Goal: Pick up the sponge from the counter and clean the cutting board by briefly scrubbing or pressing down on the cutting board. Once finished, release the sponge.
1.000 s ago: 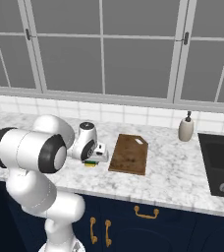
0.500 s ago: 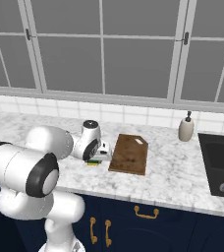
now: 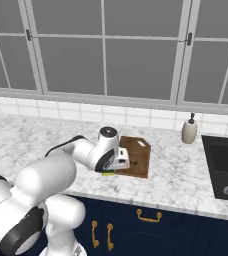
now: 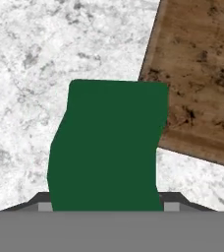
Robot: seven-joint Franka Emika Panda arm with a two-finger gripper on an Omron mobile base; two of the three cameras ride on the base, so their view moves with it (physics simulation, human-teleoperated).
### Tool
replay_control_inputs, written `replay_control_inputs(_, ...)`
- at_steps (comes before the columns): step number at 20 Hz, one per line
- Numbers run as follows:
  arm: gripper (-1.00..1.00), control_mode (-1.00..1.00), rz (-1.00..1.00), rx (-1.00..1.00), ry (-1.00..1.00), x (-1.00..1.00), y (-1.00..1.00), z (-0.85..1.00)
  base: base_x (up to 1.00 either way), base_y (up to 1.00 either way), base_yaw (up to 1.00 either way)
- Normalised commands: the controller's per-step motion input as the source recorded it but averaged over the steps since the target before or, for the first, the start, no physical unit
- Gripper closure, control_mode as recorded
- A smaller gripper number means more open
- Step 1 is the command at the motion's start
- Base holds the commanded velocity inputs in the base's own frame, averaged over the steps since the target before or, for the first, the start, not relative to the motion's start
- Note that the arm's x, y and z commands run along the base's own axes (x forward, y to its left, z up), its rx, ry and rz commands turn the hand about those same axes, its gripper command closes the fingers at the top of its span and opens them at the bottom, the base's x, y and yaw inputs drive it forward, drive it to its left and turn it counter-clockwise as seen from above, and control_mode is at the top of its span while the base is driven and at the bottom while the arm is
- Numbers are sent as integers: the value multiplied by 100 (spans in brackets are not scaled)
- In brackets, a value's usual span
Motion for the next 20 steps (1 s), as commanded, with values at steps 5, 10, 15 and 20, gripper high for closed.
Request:
replay_control_inputs(5, 100, -100, 19, 0, 7, 0, -74, -14, 0, 0, 0)
replay_control_inputs(10, 100, -100, 29, 1, 2, 16, -41, -8, 0, 0, 0)
replay_control_inputs(15, 100, -100, 25, 1, -1, 20, -26, 0, 0, 0, 0)
replay_control_inputs(20, 100, -100, 16, 0, 0, 45, -40, -1, 0, 0, 0)
